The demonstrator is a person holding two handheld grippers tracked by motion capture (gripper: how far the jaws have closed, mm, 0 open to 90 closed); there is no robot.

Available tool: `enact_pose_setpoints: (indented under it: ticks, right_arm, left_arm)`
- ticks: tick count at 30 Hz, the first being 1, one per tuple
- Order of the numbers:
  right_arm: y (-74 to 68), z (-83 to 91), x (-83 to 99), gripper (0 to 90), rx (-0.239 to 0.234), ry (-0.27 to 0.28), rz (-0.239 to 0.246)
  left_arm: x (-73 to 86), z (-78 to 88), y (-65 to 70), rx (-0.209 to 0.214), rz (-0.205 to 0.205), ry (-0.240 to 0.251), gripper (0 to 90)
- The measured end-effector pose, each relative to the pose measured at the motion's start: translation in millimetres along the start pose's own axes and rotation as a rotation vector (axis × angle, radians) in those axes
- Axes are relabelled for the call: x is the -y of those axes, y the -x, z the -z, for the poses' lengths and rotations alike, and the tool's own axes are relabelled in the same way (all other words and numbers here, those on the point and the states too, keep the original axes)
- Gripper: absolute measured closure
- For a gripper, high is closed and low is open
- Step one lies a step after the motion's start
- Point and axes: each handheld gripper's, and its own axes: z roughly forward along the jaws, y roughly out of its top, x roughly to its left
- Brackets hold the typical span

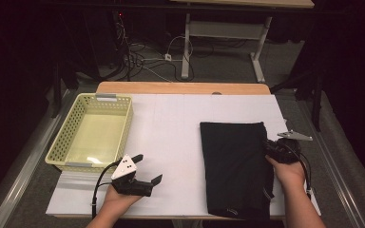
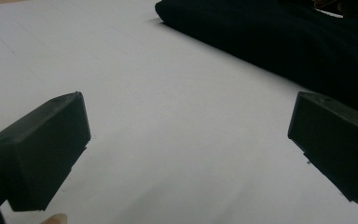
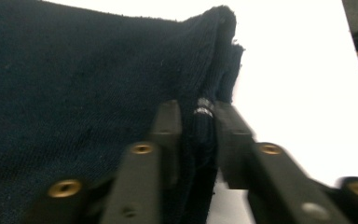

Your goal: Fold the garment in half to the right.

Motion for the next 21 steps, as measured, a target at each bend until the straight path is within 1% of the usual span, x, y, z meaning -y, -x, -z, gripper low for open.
enact_pose_setpoints:
  ticks: [2, 3, 5, 7, 8, 9, 10, 11, 12, 13, 14, 16, 18, 19, 20, 21]
  right_arm:
    - [-0.3, 5.2, -1.9, 60.4, 0.01, 0.02, 0.01]
    - [-0.8, 10.2, -2.6, 58.6, 0.009, 0.03, 0.009]
    - [-4.2, 22.8, -1.4, 57.9, -0.012, 0.053, 0.023]
    - [-11.0, 37.3, 3.5, 57.7, -0.031, 0.071, 0.046]
    - [-11.0, 37.3, 3.5, 57.7, -0.031, 0.071, 0.046]
    - [-14.8, 45.0, 7.5, 57.8, -0.045, 0.081, 0.053]
    - [-24.9, 62.1, 19.5, 58.2, -0.076, 0.097, 0.075]
    - [-28.6, 67.7, 24.5, 58.7, -0.086, 0.105, 0.08]
    - [-28.6, 67.7, 24.5, 58.7, -0.086, 0.105, 0.08]
    - [-38.7, 81.5, 38.7, 58.7, -0.119, 0.111, 0.089]
    - [-44.0, 88.1, 46.1, 58.7, -0.125, 0.114, 0.095]
    - [-54.2, 100.5, 60.3, 58.5, -0.154, 0.119, 0.096]
    - [-65.9, 112.3, 74.1, 55.7, -0.19, 0.126, 0.084]
    - [-70.0, 115.1, 78.4, 53.1, -0.198, 0.125, 0.079]
    - [-70.0, 115.1, 78.4, 53.1, -0.198, 0.125, 0.079]
    - [-74.8, 117.4, 83.4, 48.9, -0.209, 0.123, 0.07]
  left_arm:
    - [0.0, 0.0, 0.0, 0.0, 0.0, 0.0, 0.0]
    - [0.0, 0.0, 0.1, 0.0, -0.001, 0.0, 0.0]
    - [0.0, 0.0, 0.2, 0.0, -0.001, 0.0, 0.0]
    - [0.0, -0.1, 0.3, -0.001, -0.002, 0.0, 0.0]
    - [0.0, -0.1, 0.3, -0.001, -0.002, 0.0, 0.0]
    - [0.1, -0.1, 0.4, -0.002, -0.002, 0.0, 0.0]
    - [0.1, 0.1, 0.6, -0.004, -0.003, 0.001, 0.0]
    - [0.2, 0.1, 0.8, -0.005, -0.003, 0.002, 0.0]
    - [0.2, 0.1, 0.8, -0.005, -0.003, 0.002, 0.0]
    - [0.3, 0.2, 1.0, -0.006, -0.005, 0.002, 0.0]
    - [0.3, 0.2, 1.0, -0.006, -0.005, 0.002, 0.0]
    - [0.3, 0.1, 1.2, -0.01, -0.004, 0.003, 0.0]
    - [0.3, 0.1, 1.4, -0.013, -0.005, 0.002, 0.0]
    - [0.2, 0.0, 1.5, -0.014, -0.005, 0.002, 0.0]
    - [0.2, 0.0, 1.5, -0.014, -0.005, 0.002, 0.0]
    - [0.2, -0.1, 1.5, -0.015, -0.005, 0.002, 0.0]
